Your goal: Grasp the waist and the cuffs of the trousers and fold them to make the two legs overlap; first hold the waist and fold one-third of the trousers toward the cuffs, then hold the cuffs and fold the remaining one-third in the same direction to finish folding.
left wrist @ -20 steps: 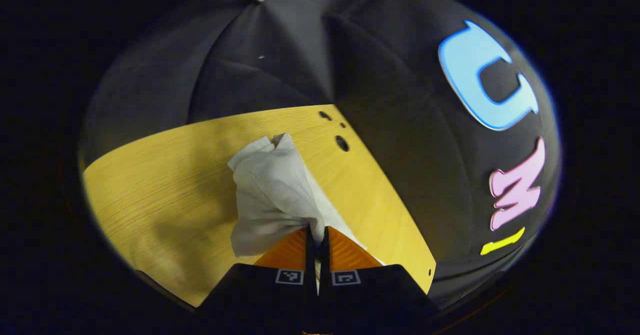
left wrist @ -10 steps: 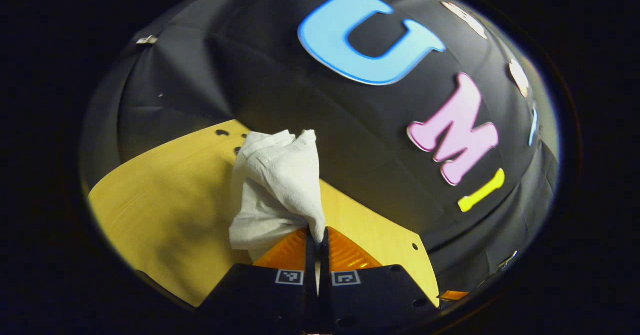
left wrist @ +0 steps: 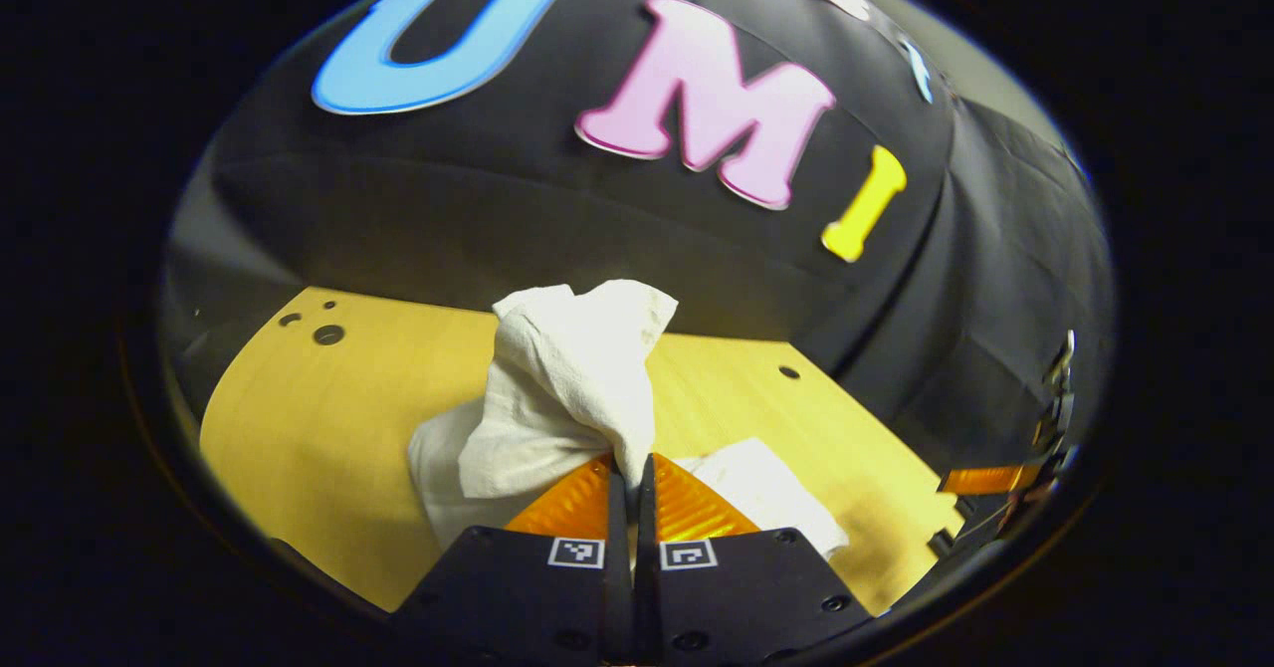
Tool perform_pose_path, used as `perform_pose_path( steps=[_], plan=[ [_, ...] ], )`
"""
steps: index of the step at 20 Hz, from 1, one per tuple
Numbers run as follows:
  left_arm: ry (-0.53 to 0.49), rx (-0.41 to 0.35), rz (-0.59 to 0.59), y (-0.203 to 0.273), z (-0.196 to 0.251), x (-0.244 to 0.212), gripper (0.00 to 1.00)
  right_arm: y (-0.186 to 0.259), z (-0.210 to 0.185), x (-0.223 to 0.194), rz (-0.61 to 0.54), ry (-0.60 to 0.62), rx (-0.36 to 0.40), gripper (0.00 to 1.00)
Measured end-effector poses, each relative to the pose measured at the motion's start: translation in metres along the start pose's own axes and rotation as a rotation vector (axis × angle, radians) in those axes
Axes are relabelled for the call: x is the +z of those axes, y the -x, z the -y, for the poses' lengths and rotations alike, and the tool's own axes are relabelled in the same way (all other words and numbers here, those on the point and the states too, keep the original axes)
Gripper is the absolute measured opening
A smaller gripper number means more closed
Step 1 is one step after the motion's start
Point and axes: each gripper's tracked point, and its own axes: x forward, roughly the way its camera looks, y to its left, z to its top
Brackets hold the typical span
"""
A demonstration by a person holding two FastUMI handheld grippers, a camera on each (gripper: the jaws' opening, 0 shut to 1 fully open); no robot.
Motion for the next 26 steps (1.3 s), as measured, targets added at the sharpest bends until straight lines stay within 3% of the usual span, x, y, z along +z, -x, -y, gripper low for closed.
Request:
perform_pose_path(
  steps=[4, 7, 10, 14, 18, 20, 21, 23, 24, 25, 26],
  plan=[
    [-0.270, -0.060, -0.120, -0.029, 0.033, -0.044, 0.06, 0.007, 0.028, 0.014, 0.016, -0.017, -0.035, 0.68],
    [-0.513, -0.077, -0.208, -0.035, 0.039, -0.069, 0.06, 0.011, 0.041, 0.026, 0.030, -0.028, -0.050, 0.68],
    [-0.691, -0.114, -0.264, -0.033, 0.046, -0.086, 0.06, 0.014, 0.051, 0.031, 0.038, -0.031, -0.057, 0.68],
    [-0.822, -0.142, -0.297, -0.033, 0.045, -0.105, 0.06, 0.014, 0.055, 0.035, 0.043, -0.041, -0.059, 0.68],
    [-0.886, -0.179, -0.312, -0.042, 0.046, -0.100, 0.06, 0.017, 0.050, 0.038, 0.044, -0.023, -0.050, 0.67],
    [-0.950, -0.165, -0.311, -0.044, 0.043, -0.100, 0.07, 0.017, 0.048, 0.037, 0.042, -0.021, -0.047, 0.68],
    [-0.989, -0.171, -0.310, -0.040, 0.046, -0.101, 0.11, 0.017, 0.048, 0.037, 0.041, -0.026, -0.047, 0.68],
    [-1.057, -0.205, -0.297, -0.031, 0.057, -0.103, 0.53, 0.020, 0.044, 0.037, 0.042, -0.037, -0.047, 0.68],
    [-1.075, -0.210, -0.282, -0.027, 0.060, -0.101, 0.74, 0.023, 0.041, 0.037, 0.046, -0.040, -0.046, 0.58],
    [-1.074, -0.216, -0.272, -0.024, 0.064, -0.098, 0.95, 0.025, 0.039, 0.038, 0.048, -0.040, -0.043, 0.68],
    [-1.062, -0.215, -0.259, -0.019, 0.067, -0.090, 0.98, 0.029, 0.036, 0.037, 0.050, -0.037, -0.042, 0.68]
  ],
)
